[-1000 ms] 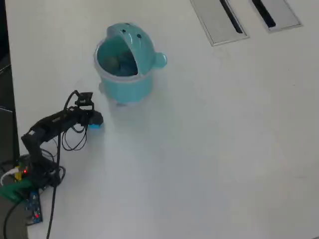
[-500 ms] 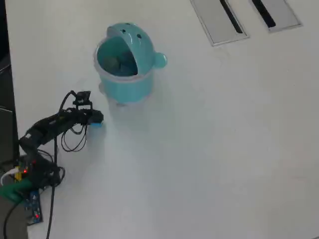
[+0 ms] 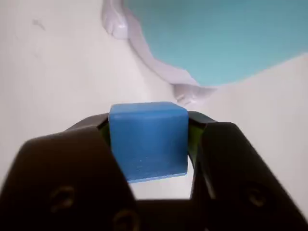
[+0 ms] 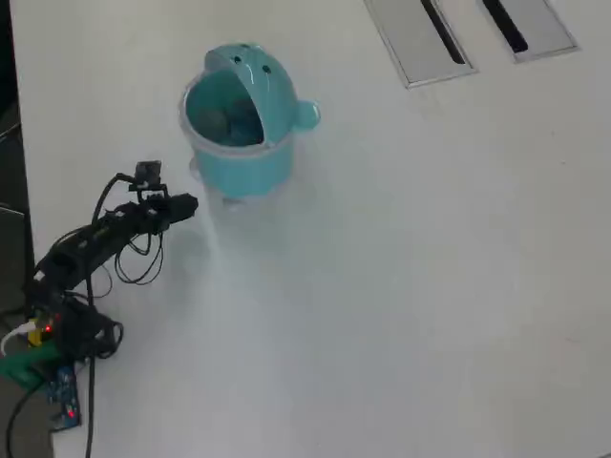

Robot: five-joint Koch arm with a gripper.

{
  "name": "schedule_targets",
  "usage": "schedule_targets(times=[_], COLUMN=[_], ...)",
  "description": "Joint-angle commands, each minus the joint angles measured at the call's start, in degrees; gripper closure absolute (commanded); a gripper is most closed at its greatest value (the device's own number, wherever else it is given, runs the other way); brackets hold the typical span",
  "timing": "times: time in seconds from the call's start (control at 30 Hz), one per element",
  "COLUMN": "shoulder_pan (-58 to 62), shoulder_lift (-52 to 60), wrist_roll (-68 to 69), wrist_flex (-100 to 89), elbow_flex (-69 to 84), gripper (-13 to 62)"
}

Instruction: Grasp RGB lego blocks and put them in the bin one by one.

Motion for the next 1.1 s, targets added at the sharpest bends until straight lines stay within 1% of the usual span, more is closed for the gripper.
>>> schedule_targets(times=[0.0, 0.2, 0.4, 0.53, 0.63, 0.73, 0.77, 0.83, 0.93, 0.97, 1.03, 1.07], shoulder_pan=[-0.6, -2.2, -3.7, -3.3, -2.5, -3.0, -4.0, -4.5, -4.7, -5.5, -5.6, -5.6], shoulder_lift=[3.3, 5.6, 7.9, 9.1, 10.1, 9.9, 9.7, 9.5, 7.0, 0.4, -3.0, -7.4], wrist_roll=[2.5, 5.2, 14.1, 16.6, 21.7, 26.7, 29.4, 29.4, 30.5, 31.5, 31.9, 31.9], wrist_flex=[-4.1, -3.8, -4.1, -6.0, -7.5, -7.6, -7.7, -9.2, -10.7, -12.9, -15.4, -17.5], elbow_flex=[-5.0, -8.7, -14.0, -14.6, -16.3, -21.1, -24.9, -25.5, -30.1, -41.1, -44.5, -48.2], gripper=[38.8, 39.2, 39.3, 39.3, 39.4, 39.6, 45.5, 45.5, 45.5, 45.5, 45.5, 45.5])
